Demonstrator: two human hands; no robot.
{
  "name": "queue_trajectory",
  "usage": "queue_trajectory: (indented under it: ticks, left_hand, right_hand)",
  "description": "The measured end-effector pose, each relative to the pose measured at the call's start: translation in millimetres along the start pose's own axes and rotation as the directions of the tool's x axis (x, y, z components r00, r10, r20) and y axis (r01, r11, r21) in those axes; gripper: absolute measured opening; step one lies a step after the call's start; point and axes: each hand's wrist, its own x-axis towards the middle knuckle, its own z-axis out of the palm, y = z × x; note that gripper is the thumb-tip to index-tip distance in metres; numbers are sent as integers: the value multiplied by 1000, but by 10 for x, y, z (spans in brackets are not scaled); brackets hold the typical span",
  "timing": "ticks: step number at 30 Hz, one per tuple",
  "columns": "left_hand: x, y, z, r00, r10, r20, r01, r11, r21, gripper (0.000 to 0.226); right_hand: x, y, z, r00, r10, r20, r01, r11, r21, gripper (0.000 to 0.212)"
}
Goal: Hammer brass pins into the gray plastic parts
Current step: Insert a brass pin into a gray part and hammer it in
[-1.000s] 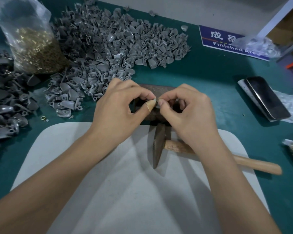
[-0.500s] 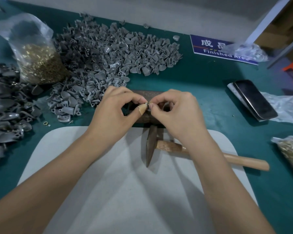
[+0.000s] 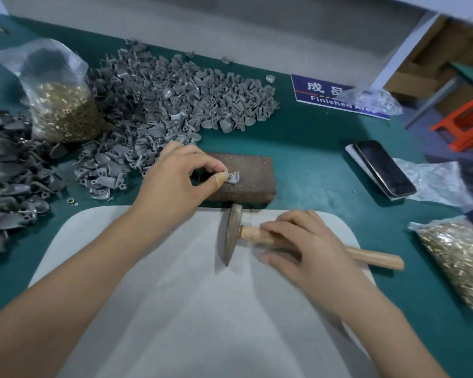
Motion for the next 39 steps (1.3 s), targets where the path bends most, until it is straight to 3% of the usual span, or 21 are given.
queue_trajectory:
  ticks: [4,6,8,10,12,14,20,26,31,35,39]
  left_hand:
    - [16,17,-15,1000,7,0,-7,1000,17,11]
    - [12,16,-15,1000,2,1,-2,1000,22,10]
    - [14,9,-14,1000,2,4,-2,1000,25,10]
    - [15,11,-14,1000,-3,2,3,1000,18,7]
    - [13,17,-19,1000,-16,-5,16,1000,5,6]
    - [15,32,-24,1000,-21,-4,21,1000,8,6]
    - [19,78,-34,1000,-13,-24,15,998,60,4]
    - [23,91,-43,1000,2,-25,0,996,94,3]
    - [16,76,-44,1000,-9,-25,12,995,104,4]
    - [17,72,-37,1000,-8,-19,10,994,106,5]
    - [19,67,-48,1000,-13,-24,16,993,116,3]
  right_hand:
    - [-61,-41,-52,986,-162,-43,142,943,-301,20]
    - [-43,-67,-165,985,-164,-51,132,912,-388,27]
    - [-31,-87,-292,995,-65,-82,42,965,-258,25]
    - [24,-88,-372,991,112,-74,-101,984,144,18]
    - [152,-120,-392,957,287,-45,-242,873,423,19]
    - [301,-151,-372,912,410,28,-361,765,533,17]
    - [536,-295,-257,905,422,54,-386,761,522,25]
    - [581,-372,-212,927,349,-139,-248,846,473,33]
    - [542,-394,-125,934,350,-75,-283,850,445,30]
    - [546,-359,-137,911,377,-165,-270,850,452,28]
    - [534,-348,-103,929,362,-72,-300,856,422,28]
